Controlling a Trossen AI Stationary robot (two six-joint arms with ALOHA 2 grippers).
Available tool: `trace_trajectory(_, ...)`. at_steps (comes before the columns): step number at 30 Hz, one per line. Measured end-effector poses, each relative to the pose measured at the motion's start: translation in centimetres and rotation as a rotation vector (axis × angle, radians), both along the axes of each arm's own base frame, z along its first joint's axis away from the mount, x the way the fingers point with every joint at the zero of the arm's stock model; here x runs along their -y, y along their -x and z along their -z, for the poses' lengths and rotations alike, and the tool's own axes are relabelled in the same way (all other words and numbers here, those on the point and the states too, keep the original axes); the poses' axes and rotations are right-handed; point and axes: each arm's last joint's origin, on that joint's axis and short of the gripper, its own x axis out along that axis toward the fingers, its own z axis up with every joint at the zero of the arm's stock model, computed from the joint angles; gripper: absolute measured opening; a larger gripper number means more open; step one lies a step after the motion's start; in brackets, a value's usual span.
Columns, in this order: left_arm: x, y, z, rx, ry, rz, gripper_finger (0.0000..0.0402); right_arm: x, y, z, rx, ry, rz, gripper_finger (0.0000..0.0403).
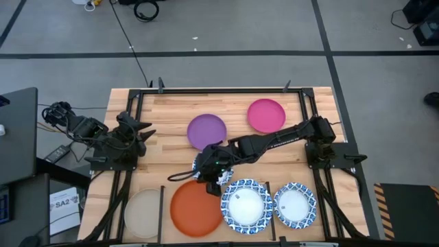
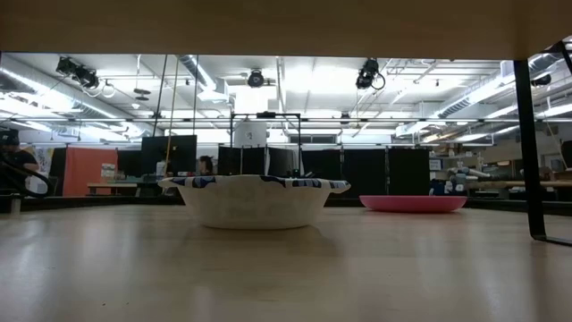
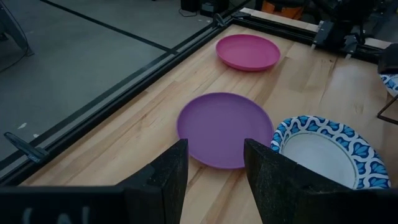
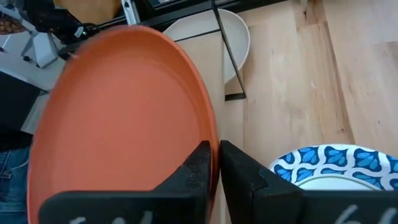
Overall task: Place and stack plates onto a shelf
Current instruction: Put the orange plate on the shelf, then stack the purple plate on top of the orange plate on the shelf
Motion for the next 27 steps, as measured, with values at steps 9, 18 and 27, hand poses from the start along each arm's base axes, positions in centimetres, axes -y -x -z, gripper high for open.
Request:
trace_trajectory(9, 0.0, 0.0, 0.0, 0.0, 0.0, 0.0, 0.0162, 0.0, -0.3, -0.4, 0.055, -0.009, 0.003, 0.0109)
trace_trajectory(18, 0.0, 0.0, 0.0, 0.0, 0.0, 0.0, 0.0162, 0.7, -0.7, -0.8, 0.096, -0.027, 0.011, 0.0122)
trace_trajectory(27, 0.0, 0.0, 0.0, 0.001, -0.001, -0.001, 0.0162, 2.5, -0.3, -2.0, 0.088, -0.104, -0.048, 0.0122)
